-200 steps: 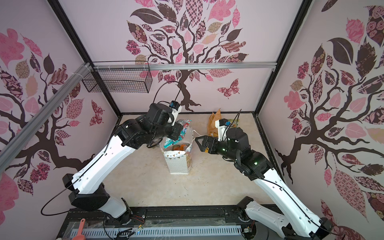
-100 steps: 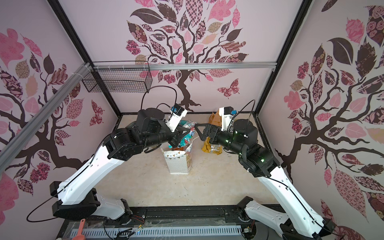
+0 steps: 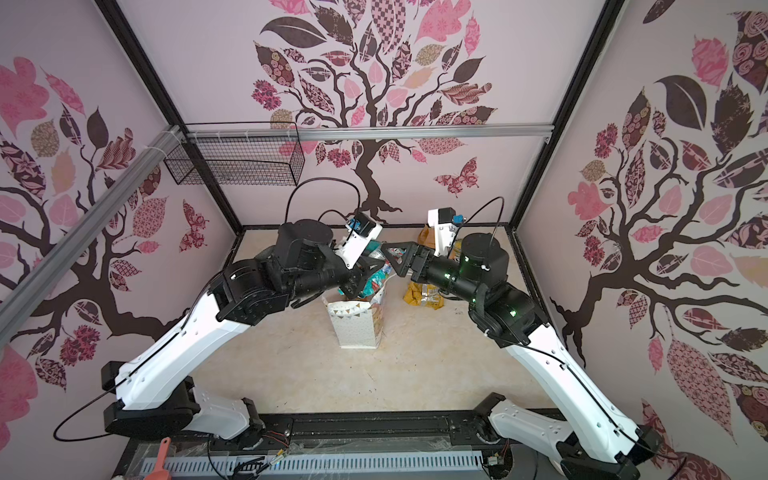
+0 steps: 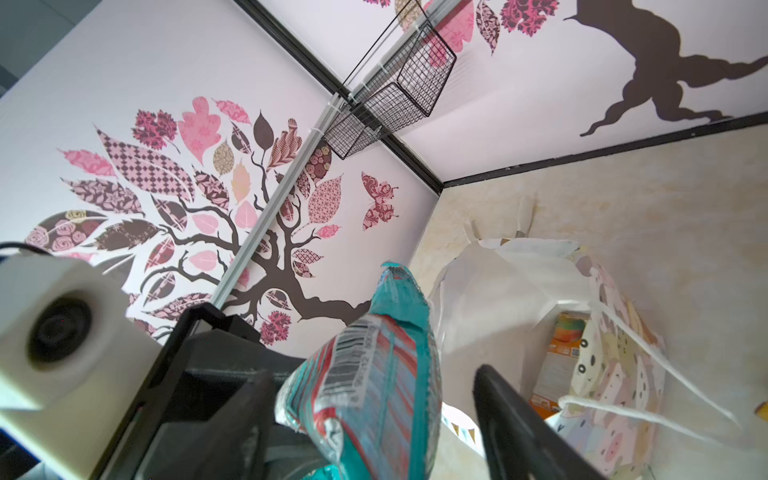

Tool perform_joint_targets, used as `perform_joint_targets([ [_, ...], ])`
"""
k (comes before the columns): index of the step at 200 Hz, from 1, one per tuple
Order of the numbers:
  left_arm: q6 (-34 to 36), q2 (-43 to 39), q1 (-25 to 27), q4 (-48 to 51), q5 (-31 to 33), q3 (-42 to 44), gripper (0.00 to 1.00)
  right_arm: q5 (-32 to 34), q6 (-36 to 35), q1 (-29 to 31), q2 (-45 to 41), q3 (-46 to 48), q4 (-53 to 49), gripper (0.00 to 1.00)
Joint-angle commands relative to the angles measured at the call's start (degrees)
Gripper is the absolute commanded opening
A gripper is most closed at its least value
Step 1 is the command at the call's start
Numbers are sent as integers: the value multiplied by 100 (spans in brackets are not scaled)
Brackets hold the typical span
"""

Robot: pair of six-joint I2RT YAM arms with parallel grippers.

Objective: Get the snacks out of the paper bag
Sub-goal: 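Hand the teal snack bag from the left gripper to the right gripper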

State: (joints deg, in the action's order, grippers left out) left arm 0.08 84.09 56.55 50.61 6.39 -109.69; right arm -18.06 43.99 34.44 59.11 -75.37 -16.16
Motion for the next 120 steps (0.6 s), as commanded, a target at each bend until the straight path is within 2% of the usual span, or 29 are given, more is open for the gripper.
perform_joint_targets([
  [1, 104, 5, 54, -339, 38, -17, 0, -232, 105, 28, 63, -32, 305, 64],
  [64, 214, 59, 125, -329, 91, 8, 0, -263, 136, 28, 74, -26, 367, 42],
  [120, 265, -16, 145, -381, 216, 142, 0, -243, 162, 30, 66, 16, 417, 26],
])
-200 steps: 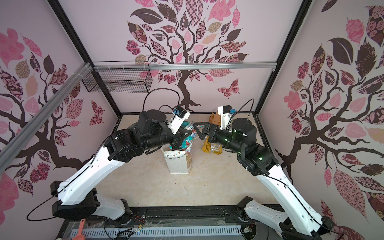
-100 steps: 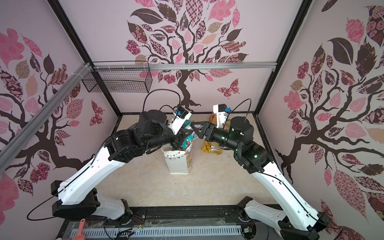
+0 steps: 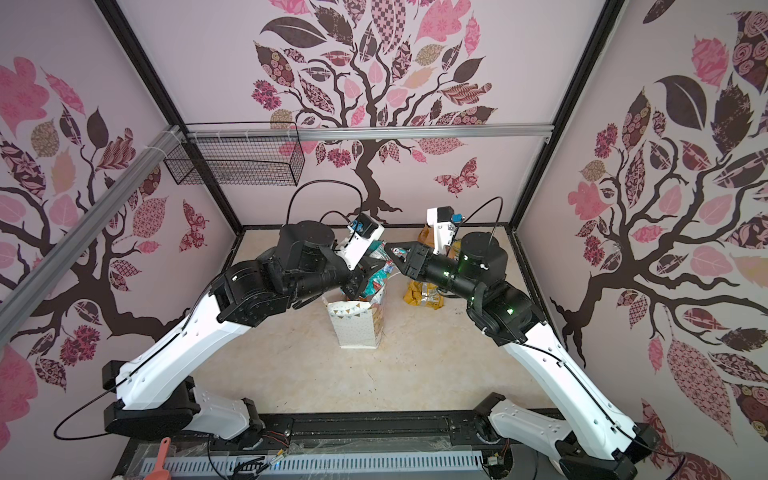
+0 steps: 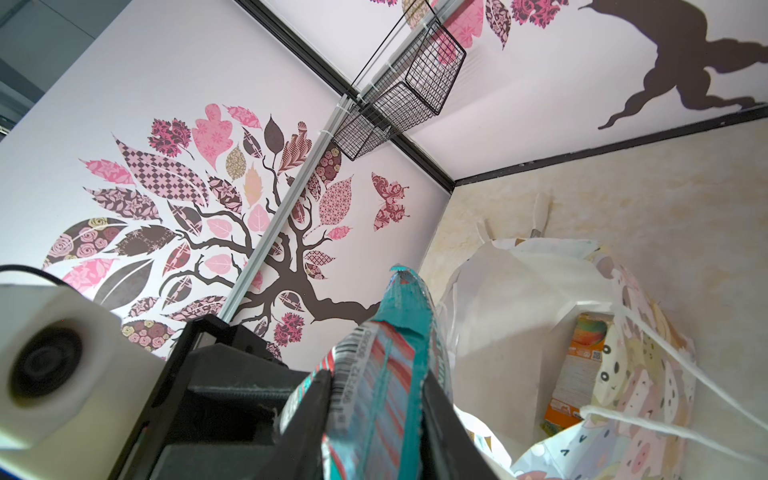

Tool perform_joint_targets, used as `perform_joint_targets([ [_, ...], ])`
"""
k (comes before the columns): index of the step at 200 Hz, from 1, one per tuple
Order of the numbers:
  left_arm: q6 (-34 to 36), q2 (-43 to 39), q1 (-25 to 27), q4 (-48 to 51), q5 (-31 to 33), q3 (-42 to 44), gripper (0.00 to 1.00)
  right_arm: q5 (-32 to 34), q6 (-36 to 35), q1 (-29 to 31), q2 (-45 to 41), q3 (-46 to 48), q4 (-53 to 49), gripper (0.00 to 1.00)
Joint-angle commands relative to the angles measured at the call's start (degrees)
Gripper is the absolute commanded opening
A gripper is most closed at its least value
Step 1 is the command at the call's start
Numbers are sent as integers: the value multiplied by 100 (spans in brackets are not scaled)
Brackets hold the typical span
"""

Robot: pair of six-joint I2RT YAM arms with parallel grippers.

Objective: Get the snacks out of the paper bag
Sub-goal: 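Hand the teal snack bag from the left gripper to the right gripper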

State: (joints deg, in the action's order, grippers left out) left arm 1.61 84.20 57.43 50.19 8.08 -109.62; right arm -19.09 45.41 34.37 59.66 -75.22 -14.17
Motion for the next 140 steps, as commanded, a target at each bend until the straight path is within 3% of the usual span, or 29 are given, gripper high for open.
perform_joint_targets([
  [1, 112, -31, 58, -342, 55, 144, 0, -135, 20, 36, 11, -1, 216, 26],
  [20, 156, -113, 57, -472, 133, 319, 0, -71, 40, 37, 2, 23, 214, 21],
  [67, 233, -372, 58, -711, 89, 671, 24, 120, 60, 35, 33, -67, 208, 0],
  [140, 525, -1194, 53, -1010, 209, 1327, 53, 305, 112, 35, 337, -369, 320, 0],
])
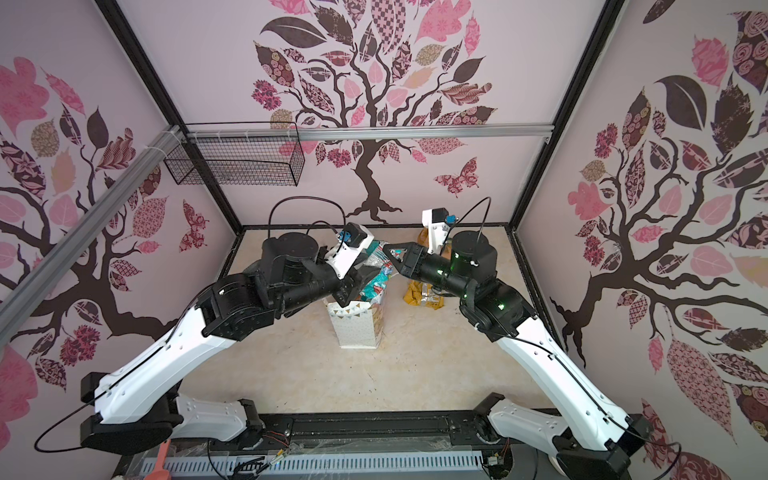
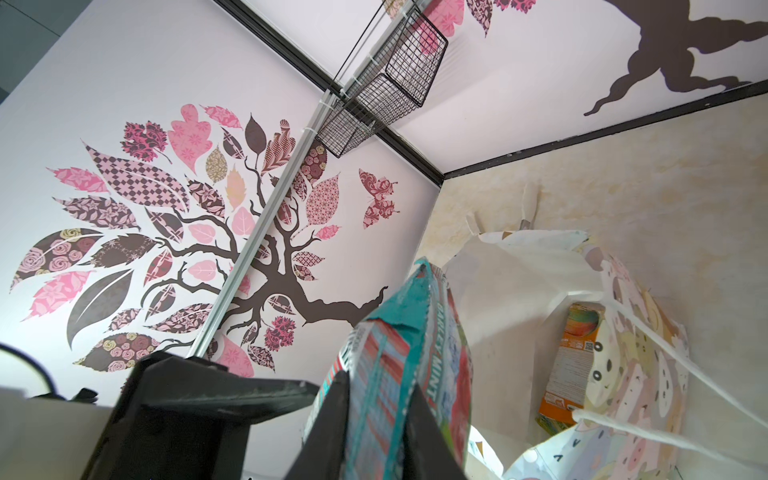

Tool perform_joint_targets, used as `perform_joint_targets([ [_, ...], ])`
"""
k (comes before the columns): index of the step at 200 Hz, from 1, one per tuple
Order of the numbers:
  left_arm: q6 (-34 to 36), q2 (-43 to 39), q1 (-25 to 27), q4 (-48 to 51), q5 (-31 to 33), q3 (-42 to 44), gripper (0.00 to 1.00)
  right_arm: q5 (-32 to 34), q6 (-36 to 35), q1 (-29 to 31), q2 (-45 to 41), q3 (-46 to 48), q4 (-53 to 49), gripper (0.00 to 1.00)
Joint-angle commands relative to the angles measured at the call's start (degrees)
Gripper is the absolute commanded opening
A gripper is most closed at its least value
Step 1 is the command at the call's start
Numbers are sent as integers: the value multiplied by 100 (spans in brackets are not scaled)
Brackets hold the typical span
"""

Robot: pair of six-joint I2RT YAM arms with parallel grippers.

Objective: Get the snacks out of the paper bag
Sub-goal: 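Hand the teal snack bag from the left gripper to the right gripper, then carry the teal snack bag with the right gripper while the left gripper withdraws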

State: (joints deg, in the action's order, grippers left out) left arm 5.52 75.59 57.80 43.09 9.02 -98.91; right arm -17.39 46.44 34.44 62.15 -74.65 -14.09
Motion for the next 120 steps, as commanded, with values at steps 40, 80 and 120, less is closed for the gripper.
perform_joint_targets([
  [40, 149, -791, 18, -319, 236, 538, 74, 424, -262, 19, 318, -784, 249, 0],
  [80, 160, -1362, 16, -443, 312, 921, 99, 713, -596, -140, 572, -1268, 173, 0],
  [120, 427, -1868, 21, -588, 215, 1408, 99, 746, -619, -706, 667, -1416, 230, 0],
])
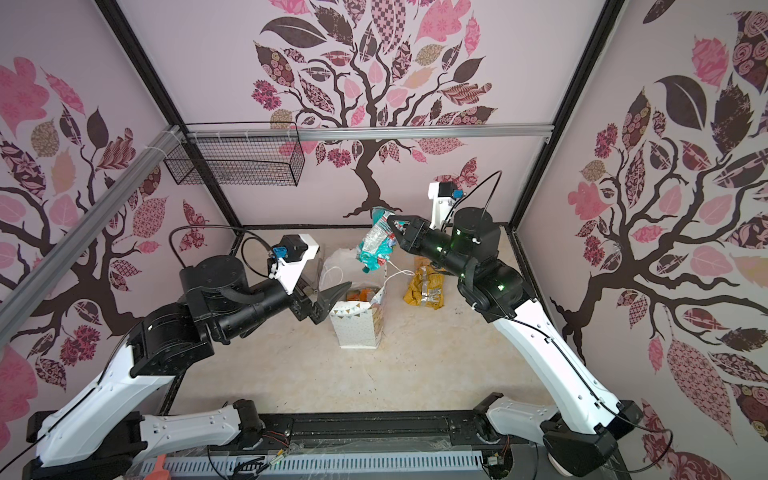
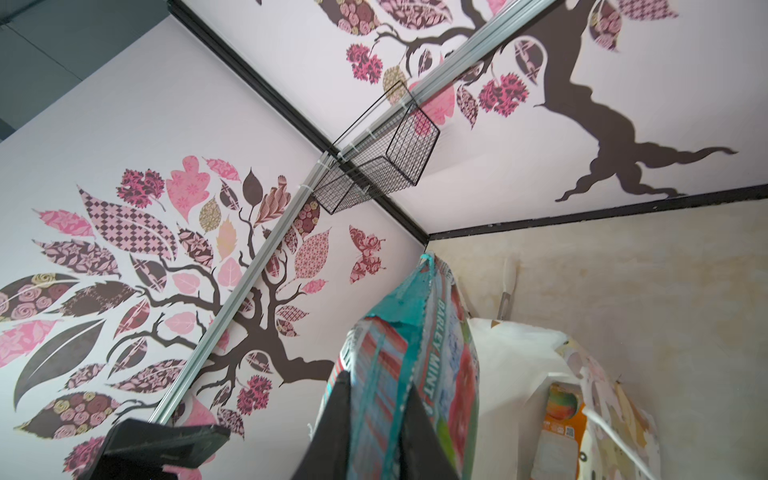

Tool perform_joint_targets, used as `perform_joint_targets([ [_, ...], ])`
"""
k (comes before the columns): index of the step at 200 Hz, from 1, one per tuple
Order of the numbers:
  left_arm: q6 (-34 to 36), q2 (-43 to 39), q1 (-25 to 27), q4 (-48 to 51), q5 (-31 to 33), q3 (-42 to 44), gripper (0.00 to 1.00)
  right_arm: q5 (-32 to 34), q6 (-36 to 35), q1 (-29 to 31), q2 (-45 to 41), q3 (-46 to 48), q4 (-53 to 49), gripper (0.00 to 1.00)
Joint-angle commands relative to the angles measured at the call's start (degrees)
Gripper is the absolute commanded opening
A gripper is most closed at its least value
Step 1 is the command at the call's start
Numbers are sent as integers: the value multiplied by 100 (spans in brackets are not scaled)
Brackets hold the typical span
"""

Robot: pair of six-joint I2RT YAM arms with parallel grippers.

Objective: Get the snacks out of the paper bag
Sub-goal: 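Carry the teal snack bag with the right gripper while the left gripper withdraws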

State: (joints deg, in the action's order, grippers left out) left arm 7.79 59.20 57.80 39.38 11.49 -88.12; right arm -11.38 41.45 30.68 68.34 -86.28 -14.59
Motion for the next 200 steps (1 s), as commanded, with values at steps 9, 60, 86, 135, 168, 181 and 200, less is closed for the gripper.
perform_joint_targets([
  [9, 238, -334, 21, -263, -32, 419, 99, 165, -118, -467, 40, -270, 291, 0],
  [60, 300, -853, 21, -571, 0, 950, 99, 458, -327, -1114, -13, -149, 246, 0],
  [86, 285, -964, 21, -543, 12, 1073, 99, 538, -332, -1432, -57, 105, 297, 0],
  [135, 287, -1049, 21, -514, -6, 1134, 99, 411, 48, -2325, -245, 925, 666, 0],
  [168, 328, -1063, 16, -503, -14, 1136, 99, 106, 420, -3088, -355, 1660, 1030, 0],
  [181, 334, -1051, 21, -503, -37, 1158, 99, -49, 587, -3409, -356, 2041, 1207, 0],
  [200, 350, -1041, 16, -499, -74, 1164, 99, -426, 914, -3881, -309, 2564, 1572, 0],
])
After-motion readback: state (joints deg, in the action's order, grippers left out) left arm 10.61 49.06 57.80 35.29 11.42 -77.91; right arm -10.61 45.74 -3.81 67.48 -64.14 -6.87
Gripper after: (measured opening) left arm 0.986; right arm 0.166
